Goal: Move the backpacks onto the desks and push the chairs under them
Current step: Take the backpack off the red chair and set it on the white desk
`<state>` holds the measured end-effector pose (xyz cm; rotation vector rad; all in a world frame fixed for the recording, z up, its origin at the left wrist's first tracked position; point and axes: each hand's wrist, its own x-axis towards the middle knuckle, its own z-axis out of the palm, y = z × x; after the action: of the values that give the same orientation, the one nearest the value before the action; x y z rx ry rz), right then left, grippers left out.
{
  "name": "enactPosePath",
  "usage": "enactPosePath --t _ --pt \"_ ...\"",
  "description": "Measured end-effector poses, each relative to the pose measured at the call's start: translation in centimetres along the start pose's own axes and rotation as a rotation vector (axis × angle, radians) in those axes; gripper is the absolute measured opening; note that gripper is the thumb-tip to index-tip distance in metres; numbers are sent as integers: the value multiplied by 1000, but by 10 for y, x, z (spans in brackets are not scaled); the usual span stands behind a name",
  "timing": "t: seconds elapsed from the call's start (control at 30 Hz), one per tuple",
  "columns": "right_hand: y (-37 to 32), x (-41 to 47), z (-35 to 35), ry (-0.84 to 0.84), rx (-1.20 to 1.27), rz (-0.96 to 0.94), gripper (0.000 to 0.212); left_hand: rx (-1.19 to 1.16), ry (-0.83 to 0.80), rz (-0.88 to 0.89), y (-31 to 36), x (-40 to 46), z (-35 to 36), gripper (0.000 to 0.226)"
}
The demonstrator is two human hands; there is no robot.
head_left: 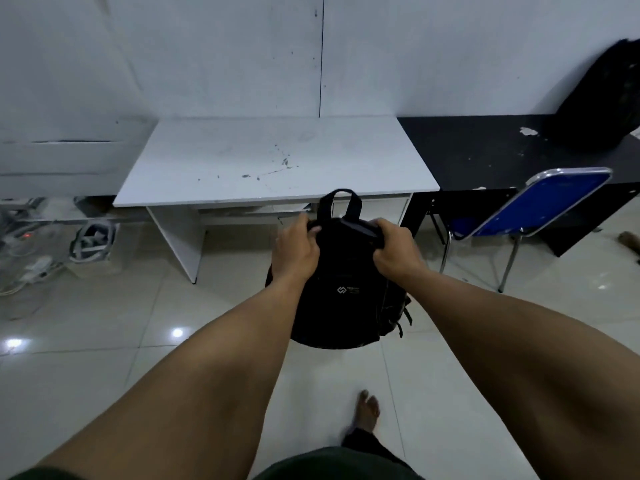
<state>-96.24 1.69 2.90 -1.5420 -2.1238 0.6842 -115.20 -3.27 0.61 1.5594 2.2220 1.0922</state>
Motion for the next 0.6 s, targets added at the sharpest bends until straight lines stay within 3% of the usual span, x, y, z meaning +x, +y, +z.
enactPosePath --t 0.3,0.6 --pt "31 143 -55 -16 14 -106 56 145 183 -38 63 131 57 7" --pt "22 287 -115 179 -94 -165 67 130 235 53 124 273 71 6"
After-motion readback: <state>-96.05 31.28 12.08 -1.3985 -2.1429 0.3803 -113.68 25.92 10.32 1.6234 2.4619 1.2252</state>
